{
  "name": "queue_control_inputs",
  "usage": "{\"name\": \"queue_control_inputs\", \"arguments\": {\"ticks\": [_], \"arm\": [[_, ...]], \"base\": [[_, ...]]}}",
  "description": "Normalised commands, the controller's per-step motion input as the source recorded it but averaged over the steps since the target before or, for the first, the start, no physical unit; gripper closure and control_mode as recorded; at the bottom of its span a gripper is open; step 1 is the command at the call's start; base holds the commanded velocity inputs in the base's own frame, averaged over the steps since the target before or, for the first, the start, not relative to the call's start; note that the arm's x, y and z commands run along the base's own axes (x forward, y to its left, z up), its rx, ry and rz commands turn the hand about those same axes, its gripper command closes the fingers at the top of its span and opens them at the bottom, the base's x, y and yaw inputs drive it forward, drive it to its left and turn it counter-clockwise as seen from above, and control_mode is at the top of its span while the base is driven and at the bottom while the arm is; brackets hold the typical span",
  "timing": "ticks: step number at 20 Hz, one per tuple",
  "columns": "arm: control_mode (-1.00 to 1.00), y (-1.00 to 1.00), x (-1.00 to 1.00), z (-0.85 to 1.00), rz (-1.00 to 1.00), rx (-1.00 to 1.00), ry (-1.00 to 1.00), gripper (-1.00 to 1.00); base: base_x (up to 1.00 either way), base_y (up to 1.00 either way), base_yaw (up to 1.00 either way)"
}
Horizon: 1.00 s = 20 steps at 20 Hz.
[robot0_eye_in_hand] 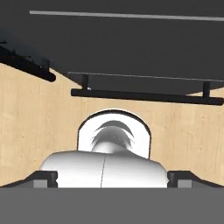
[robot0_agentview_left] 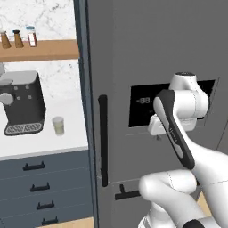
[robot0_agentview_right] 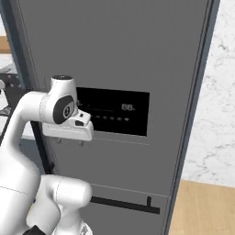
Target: Grab a lemon wedge from the fridge and one ice cube from the ice bowl, and put them in the glass of lemonade.
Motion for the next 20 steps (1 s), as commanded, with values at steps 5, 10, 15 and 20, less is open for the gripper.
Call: {"name": "queue_control_inputs", "arguments": {"ticks": [5,10,15,20], "arm": [[1.0,0.0,0.0,0.0,0.0,0.0,0.0,-1.0],[1.0,0.0,0.0,0.0,0.0,0.0,0.0,-1.0],[1.0,0.0,0.0,0.0,0.0,0.0,0.0,-1.0],[1.0,0.0,0.0,0.0,0.0,0.0,0.0,-1.0]], "base": [[0.0,1.0,0.0],[0.12,1.0,-0.03],[0.44,1.0,-0.06],[0.63,0.98,-0.09]]}}
